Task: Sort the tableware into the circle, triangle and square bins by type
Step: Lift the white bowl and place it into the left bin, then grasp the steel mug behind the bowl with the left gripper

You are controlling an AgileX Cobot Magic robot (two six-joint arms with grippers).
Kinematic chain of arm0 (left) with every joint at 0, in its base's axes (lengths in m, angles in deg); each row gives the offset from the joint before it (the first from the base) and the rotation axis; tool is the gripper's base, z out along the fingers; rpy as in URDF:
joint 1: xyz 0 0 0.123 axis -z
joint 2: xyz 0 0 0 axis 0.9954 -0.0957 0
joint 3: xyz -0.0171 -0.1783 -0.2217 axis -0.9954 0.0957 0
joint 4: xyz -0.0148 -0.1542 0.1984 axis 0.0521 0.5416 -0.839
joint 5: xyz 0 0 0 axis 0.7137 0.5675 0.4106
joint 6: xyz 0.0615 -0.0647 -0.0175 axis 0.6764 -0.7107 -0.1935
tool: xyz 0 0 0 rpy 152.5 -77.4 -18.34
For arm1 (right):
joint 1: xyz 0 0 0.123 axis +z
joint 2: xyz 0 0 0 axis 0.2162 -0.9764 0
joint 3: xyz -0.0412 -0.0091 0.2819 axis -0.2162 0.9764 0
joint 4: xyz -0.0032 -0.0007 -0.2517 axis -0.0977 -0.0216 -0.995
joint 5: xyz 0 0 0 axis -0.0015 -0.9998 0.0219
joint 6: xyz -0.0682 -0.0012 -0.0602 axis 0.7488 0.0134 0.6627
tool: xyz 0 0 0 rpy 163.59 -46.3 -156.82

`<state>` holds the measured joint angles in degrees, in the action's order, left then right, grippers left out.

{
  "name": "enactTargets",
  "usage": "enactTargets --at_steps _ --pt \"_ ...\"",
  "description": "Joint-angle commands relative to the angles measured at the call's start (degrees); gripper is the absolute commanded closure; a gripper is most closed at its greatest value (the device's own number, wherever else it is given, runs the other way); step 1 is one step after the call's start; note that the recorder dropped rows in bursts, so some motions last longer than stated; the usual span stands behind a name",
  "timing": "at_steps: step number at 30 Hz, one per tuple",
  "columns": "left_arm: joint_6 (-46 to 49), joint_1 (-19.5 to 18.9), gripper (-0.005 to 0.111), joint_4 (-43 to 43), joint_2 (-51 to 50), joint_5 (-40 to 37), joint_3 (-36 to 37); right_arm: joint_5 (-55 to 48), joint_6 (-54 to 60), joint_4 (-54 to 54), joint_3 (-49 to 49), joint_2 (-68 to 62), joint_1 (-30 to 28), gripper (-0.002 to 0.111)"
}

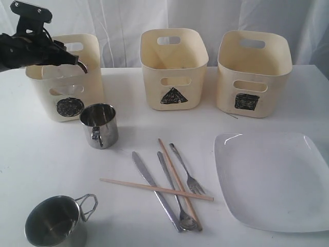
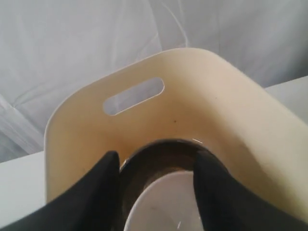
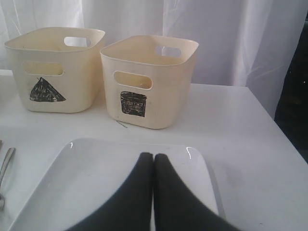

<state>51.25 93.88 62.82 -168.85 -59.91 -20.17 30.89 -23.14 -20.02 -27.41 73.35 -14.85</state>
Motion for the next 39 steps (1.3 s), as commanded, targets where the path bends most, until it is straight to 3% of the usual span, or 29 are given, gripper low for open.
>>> enactTargets --at_steps 1,7,11,16,21,24,39 --pt "0.13 -0.06 0.053 0.31 7.87 -11.81 -0.46 0.10 0.07 0.05 0.37 0.36 -0.43 0.108" --pt "-9.63 -0.06 0.053 1.62 18.64 -48.78 -0.46 0.10 0.07 0.05 0.37 0.36 -0.43 0.108" --pt "-10.83 -0.06 0.053 2.81 19.11 -63.88 0.04 0.10 0.07 0.05 0.37 0.36 -0.43 0.108" --pt "-15.82 -0.06 0.053 3.47 16.23 -55.34 4.18 0.10 0.07 0.05 0.37 0.36 -0.43 0.108" --pt "-16.23 -0.06 0.053 11.09 11.59 -47.00 5.59 0.10 0.07 0.05 0.37 0.36 -0.43 0.108" --pt "-15.70 0.05 0.053 16.09 9.02 -46.72 5.59 0.10 0.07 0.05 0.37 0.36 -0.43 0.108" --pt "-14.38 2.92 0.057 16.57 -1.97 -46.89 5.59 0.10 0.07 0.05 0.37 0.36 -0.43 0.108"
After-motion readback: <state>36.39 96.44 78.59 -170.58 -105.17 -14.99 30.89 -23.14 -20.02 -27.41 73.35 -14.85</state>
